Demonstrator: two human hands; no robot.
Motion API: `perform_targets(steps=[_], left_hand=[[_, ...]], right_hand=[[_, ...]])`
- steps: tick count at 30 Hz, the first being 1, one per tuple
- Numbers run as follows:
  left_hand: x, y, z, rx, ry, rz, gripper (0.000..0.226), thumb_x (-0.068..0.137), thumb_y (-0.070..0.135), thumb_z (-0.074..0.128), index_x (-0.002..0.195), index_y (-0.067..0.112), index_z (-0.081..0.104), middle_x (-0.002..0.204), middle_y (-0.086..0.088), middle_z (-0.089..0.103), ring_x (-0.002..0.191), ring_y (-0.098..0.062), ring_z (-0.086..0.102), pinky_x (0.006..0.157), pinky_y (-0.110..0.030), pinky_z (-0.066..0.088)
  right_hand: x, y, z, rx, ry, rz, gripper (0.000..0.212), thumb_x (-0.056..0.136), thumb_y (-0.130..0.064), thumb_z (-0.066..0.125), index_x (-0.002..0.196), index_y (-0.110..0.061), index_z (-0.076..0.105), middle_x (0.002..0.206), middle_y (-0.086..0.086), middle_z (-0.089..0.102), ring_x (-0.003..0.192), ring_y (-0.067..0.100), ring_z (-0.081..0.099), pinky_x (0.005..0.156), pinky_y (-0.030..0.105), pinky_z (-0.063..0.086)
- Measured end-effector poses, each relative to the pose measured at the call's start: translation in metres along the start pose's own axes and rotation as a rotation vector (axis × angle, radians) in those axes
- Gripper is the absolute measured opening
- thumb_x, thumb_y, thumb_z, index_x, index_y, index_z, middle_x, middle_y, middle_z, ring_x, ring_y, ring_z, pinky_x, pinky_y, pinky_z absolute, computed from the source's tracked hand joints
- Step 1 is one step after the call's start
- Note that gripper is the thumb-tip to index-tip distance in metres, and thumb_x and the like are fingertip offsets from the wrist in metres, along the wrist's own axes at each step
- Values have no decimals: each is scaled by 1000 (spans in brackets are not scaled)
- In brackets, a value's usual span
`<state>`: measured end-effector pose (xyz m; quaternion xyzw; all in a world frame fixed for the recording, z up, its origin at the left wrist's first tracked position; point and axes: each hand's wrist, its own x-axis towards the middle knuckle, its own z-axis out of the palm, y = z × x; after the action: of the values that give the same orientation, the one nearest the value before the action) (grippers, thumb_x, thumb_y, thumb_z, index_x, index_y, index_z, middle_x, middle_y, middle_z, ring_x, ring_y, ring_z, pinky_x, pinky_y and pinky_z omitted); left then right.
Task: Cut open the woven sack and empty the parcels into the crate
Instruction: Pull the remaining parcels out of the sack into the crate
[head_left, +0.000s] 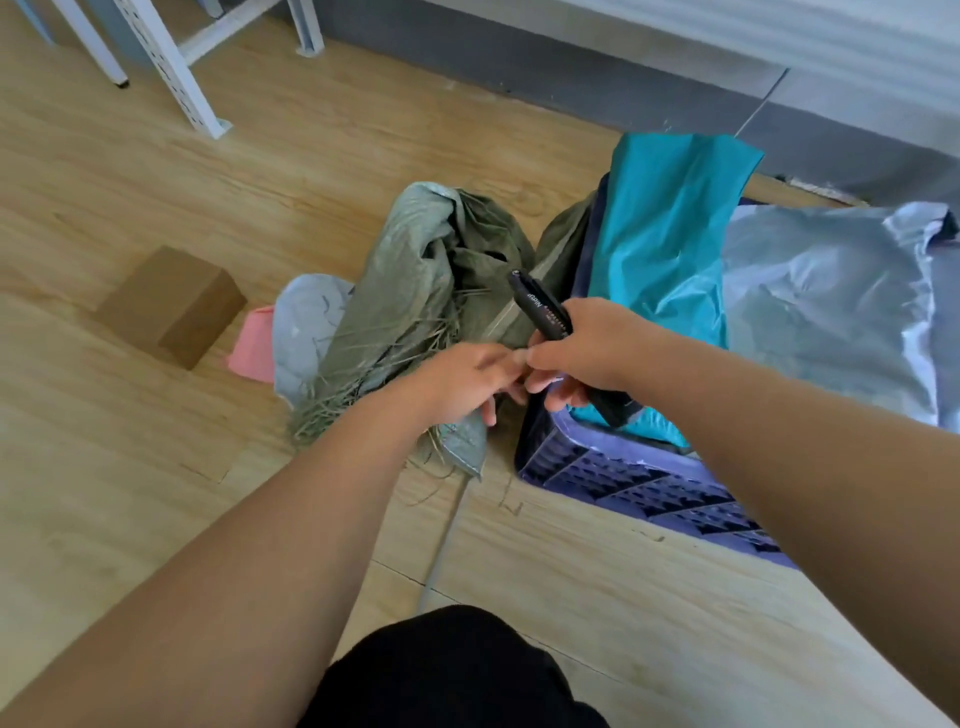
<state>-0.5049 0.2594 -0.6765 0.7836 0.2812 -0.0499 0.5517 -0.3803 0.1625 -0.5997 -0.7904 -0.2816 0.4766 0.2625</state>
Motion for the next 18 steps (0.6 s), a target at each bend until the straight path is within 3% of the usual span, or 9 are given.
perform_targets(steps=[1,3,5,8,9,10,13,15,18], left_hand=[[-10,-1,1,65,-144,-54,41,96,57,37,95,30,68,74,17,70,57,-4,59,66,-27,41],[-20,-8,-11,46,-93,-49,40,92,60,41,82,35,70,54,19,57,53,-2,53,70,-27,41],[-29,-13,-32,-368,166,12,32,91,54,48,78,33,68,51,15,44,53,-5,45,68,-24,42],[-39,-13,-73,-1152,734,22,27,96,39,49,83,19,63,47,11,39,46,-5,36,48,-16,37],[-42,-17,-82,-1117,928,-37,27,98,36,48,82,20,62,46,11,42,46,-6,37,44,-17,36],[-45,-22,-88,-873,1032,-140,28,99,37,46,82,22,63,51,9,49,51,-8,41,47,-20,40],[-44,-34,-83,-17,782,-447,23,95,40,51,105,29,69,107,2,66,88,-16,56,83,-29,45],[-30,-26,-72,90,745,-434,37,92,37,57,127,25,58,132,0,56,102,-16,54,85,-28,39],[1,0,-45,198,724,-196,68,81,47,68,140,27,39,144,-3,40,129,-25,42,101,-40,37]], right_hand=[[1,2,-1,13,23,-14,16,91,-4,56,105,2,50,92,31,69,44,18,60,37,19,44],[3,7,-4,51,74,-56,21,90,-9,60,107,-1,52,82,20,72,49,20,65,41,22,48],[1,9,-2,112,7,-78,20,90,-14,63,105,-5,54,78,18,72,54,21,66,45,23,50],[-2,9,3,205,-75,-145,11,90,-15,64,96,-7,58,79,14,73,52,17,60,43,22,47],[-1,8,4,219,-26,-180,9,90,-14,64,92,-9,58,75,11,72,48,13,58,41,21,46],[0,8,3,225,46,-210,8,89,-14,65,90,-10,58,74,9,69,47,12,58,40,21,45],[2,5,-2,262,172,-247,11,86,-15,68,92,-14,58,76,5,63,55,16,64,41,22,45],[3,4,-3,322,177,-246,12,86,-15,68,94,-15,59,78,5,63,61,17,66,45,23,49],[4,7,-4,368,202,-245,12,86,-15,68,95,-17,60,82,3,64,67,16,67,50,25,52]])
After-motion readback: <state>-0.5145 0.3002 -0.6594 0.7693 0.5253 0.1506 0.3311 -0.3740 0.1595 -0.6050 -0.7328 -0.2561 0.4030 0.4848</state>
